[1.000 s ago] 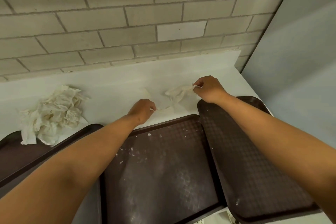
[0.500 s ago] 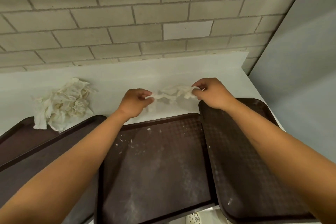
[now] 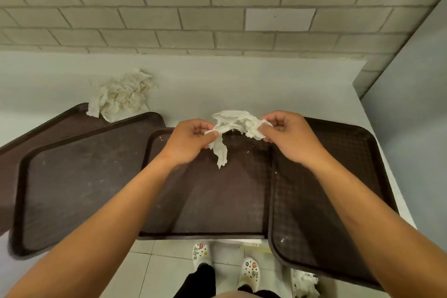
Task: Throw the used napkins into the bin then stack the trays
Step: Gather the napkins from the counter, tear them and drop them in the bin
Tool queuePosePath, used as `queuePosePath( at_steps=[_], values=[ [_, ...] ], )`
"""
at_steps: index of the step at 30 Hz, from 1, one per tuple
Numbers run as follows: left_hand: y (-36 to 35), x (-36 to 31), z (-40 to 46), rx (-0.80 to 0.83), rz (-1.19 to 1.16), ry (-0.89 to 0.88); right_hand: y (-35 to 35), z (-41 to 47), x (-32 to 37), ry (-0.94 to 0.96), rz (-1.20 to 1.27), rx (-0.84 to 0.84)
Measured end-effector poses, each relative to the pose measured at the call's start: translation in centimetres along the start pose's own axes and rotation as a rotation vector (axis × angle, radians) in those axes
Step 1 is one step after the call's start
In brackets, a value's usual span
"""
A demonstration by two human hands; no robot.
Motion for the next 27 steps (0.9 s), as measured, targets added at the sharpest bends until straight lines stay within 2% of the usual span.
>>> queuePosePath(
  at_steps=[8,16,27],
  values=[
    [0.0,1.0,-6.4,-0.051,0.021,-0.007,-0.3,-5.0,-1.5,0.019,0.021,0.059],
    [0.1,1.5,-13.7,-0.112,-0.059,-0.009,-1.8,-11.1,-3.3,0.012,0.077,0.092],
    [-2.0,3.6,-26.3,-0.174,-0.059,-0.025,-3.6,-23.1,-5.6,0.037,0.131,0.128]
  ],
)
Point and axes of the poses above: each hand's wrist, its own z-axis towards the middle knuckle, its own y-axis out of the back of the hand, x = y × z, the point moved 7 cm from there along z, towards the middle knuckle, and after that the axes turned 3 degrees about -y, right-handed, at the moved point
